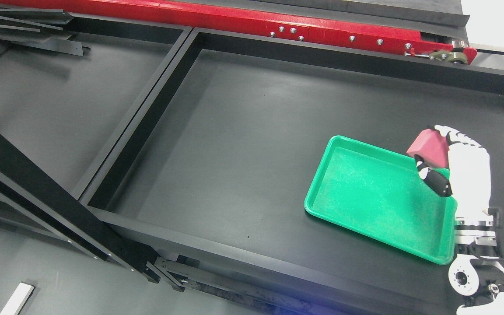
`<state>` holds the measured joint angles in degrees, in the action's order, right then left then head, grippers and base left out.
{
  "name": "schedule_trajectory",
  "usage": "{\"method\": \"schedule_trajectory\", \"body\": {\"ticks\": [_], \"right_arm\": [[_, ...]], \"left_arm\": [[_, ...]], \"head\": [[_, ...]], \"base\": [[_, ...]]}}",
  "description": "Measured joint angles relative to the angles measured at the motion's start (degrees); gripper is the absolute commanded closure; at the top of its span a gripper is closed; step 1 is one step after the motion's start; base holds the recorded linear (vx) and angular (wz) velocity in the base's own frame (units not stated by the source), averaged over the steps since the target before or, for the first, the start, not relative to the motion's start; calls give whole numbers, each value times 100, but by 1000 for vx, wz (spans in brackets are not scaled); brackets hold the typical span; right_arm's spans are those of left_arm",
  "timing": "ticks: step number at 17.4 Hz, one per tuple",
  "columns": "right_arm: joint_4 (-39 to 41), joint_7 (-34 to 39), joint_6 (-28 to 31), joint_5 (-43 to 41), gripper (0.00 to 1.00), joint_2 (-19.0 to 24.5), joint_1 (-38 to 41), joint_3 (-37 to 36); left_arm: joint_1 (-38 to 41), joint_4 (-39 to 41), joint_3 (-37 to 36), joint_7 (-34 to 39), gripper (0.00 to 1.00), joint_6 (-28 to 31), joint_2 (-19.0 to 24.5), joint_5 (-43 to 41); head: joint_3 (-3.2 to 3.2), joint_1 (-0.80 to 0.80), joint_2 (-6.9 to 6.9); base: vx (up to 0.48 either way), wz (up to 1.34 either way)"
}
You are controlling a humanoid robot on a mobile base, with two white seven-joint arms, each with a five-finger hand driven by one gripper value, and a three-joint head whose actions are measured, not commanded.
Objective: Pick pink block from left shelf to tray
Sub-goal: 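Close the right hand on the pink block and lift it, then carry the pink block in the right hand while turning toward the table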
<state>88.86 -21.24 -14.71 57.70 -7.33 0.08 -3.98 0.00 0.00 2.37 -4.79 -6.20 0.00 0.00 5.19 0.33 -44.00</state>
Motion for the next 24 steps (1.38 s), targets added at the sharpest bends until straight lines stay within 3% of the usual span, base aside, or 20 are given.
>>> {"method": "schedule_trajectory", "body": {"ticks": [7,24], "right_arm": [[389,-728,-2,-50,98,64,259,-90],[709,-755,-2,-81,98,203,424,-166]], "left_arm": [[0,0,0,0,0,0,0,0],[0,0,0,0,0,0,0,0]], "head": [[0,0,0],[0,0,0]], "base": [[0,0],[-58,233]]}}
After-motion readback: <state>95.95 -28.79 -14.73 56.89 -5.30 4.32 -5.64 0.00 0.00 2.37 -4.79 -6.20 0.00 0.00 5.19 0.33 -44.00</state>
